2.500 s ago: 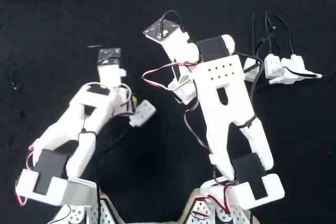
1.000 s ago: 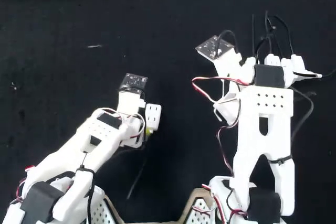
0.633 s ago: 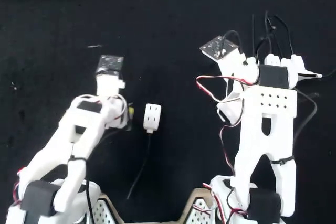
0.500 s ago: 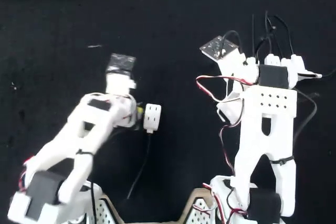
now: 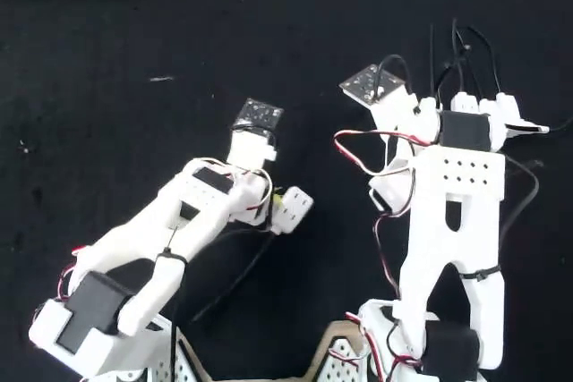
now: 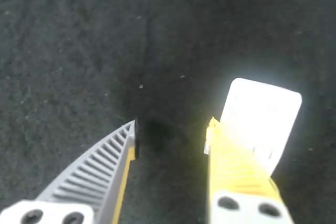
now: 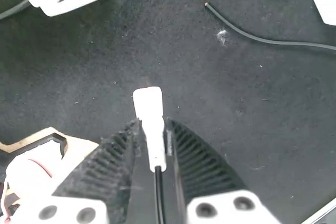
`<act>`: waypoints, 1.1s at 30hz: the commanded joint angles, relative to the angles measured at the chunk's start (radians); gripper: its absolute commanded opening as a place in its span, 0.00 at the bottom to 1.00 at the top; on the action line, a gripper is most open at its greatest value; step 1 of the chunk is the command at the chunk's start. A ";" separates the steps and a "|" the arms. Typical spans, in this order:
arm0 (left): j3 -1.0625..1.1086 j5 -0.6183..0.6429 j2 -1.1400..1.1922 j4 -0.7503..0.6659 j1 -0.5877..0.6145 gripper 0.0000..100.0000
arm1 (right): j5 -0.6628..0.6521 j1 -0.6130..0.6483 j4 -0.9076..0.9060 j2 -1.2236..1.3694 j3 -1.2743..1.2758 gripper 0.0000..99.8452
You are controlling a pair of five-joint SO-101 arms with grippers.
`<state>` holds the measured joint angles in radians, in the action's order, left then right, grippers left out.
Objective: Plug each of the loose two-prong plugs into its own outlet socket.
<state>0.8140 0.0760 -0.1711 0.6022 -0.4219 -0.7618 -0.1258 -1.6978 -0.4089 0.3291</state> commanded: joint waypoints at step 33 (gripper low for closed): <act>0.438 -0.305 -0.692 0.404 0.673 0.22 | 0.035 0.413 0.052 0.334 -0.237 0.01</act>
<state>1.2252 -0.1818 -0.7296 0.9996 0.1381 -0.7373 0.2424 -1.6732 -0.0852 0.1542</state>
